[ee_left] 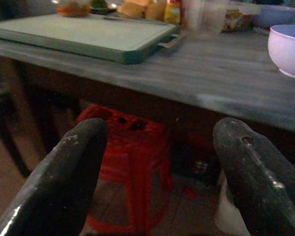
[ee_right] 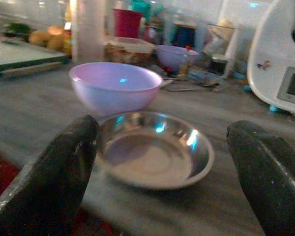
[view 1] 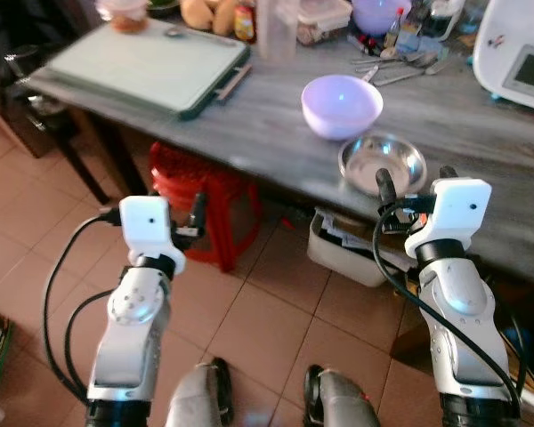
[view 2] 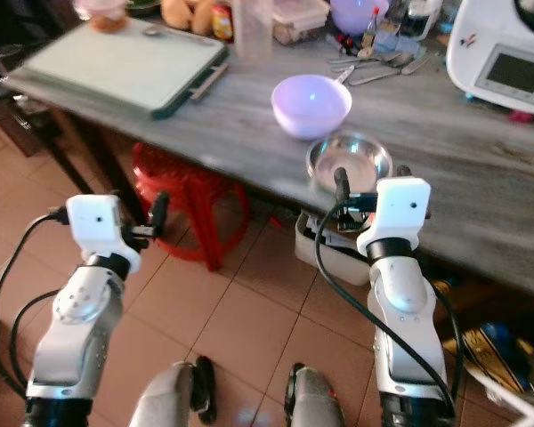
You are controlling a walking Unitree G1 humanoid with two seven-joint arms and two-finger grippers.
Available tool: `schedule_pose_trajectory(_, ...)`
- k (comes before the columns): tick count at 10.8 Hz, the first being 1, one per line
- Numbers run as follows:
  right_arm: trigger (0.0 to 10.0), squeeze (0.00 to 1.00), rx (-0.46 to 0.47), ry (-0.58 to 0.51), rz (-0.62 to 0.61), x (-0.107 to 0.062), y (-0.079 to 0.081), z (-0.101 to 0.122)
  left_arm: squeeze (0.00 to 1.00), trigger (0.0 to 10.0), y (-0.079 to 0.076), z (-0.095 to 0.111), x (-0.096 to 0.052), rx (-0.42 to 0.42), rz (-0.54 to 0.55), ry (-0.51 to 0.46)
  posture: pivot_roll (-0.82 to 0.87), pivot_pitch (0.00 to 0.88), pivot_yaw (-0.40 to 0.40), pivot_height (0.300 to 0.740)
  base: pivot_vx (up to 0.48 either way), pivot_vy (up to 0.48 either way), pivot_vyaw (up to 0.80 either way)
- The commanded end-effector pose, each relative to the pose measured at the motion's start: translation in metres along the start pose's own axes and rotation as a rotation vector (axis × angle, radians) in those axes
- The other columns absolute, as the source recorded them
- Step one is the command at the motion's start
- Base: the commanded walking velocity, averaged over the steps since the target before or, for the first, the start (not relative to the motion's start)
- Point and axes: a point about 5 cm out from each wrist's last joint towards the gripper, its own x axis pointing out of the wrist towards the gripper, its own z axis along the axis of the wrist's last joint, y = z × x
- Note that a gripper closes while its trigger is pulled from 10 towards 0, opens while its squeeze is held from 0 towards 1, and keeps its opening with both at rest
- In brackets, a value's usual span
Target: Setting the table
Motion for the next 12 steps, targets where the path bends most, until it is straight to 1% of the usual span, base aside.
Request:
schedule_pose_trajectory(1,10.0,0.0,-0.01,-0.013,0.005,0.003,0.0,0.004,0.0,10.0,0.003,-0.005,-0.004,0.002,0.022,0.018,-0.05,0.108,0.031,0.74,-0.319,0.0,0.0)
schedule_pose_trajectory(2,10.0,0.0,-0.031,-0.01,-0.008,0.003,-0.001,0.003,0.0,10.0,0.002,-0.005,-0.003,0.001,0.022,0.016,-0.05,0.107,0.032,0.74,-0.319,0.0,0.0)
schedule_pose_trajectory(3,10.0,0.0,-0.084,-0.008,0.002,0.004,0.001,0.002,0.0,10.0,0.003,-0.005,-0.002,0.004,0.025,0.012,-0.05,0.107,0.032,0.74,-0.311,0.0,0.0)
schedule_pose_trajectory(5,10.0,0.0,-0.102,0.016,-0.015,0.003,0.003,-0.001,0.0,10.0,0.004,-0.005,-0.002,0.006,0.027,0.014,-0.05,0.112,0.03,0.74,-0.307,0.0,0.0)
schedule_pose_trajectory(6,10.0,0.0,-0.13,0.02,-0.005,0.004,0.005,-0.004,0.0,10.0,0.003,-0.007,-0.005,0.001,0.029,0.025,-0.05,0.116,0.029,0.74,-0.292,0.0,0.0)
schedule_pose_trajectory(7,10.0,0.0,-0.09,0.038,0.0,0.003,0.009,-0.008,0.0,10.0,0.001,-0.009,-0.006,-0.002,0.022,0.029,-0.05,0.123,0.031,0.74,-0.289,0.0,0.0)
schedule_pose_trajectory(8,10.0,0.0,-0.112,0.034,-0.051,0.003,0.007,-0.009,0.0,10.0,-0.003,-0.007,-0.005,-0.006,0.012,0.026,-0.05,0.129,0.031,0.74,-0.251,0.0,0.0)
schedule_pose_trajectory(9,10.0,0.0,-0.099,0.067,-0.05,0.0,0.005,-0.013,0.0,10.0,-0.004,-0.007,-0.005,-0.013,0.008,0.025,-0.05,0.139,0.033,0.74,0.0,0.0,0.0)
schedule_pose_trajectory(10,10.0,0.0,-0.078,0.051,-0.033,-0.005,0.006,-0.014,0.0,10.0,-0.004,-0.008,-0.008,-0.019,0.001,0.029,-0.05,0.141,0.035,0.74,0.0,0.0,0.0)
schedule_pose_trajectory(11,10.0,0.0,-0.061,0.049,-0.01,-0.007,0.006,-0.016,0.0,10.0,-0.004,-0.009,-0.009,-0.021,-0.005,0.032,-0.05,0.144,0.039,0.74,0.0,0.0,0.0)
schedule_pose_trajectory(12,10.0,0.0,-0.052,0.056,-0.003,-0.007,0.004,-0.016,0.0,10.0,-0.003,-0.008,-0.01,-0.021,-0.009,0.031,-0.05,0.149,0.035,0.74,0.0,0.0,0.0)
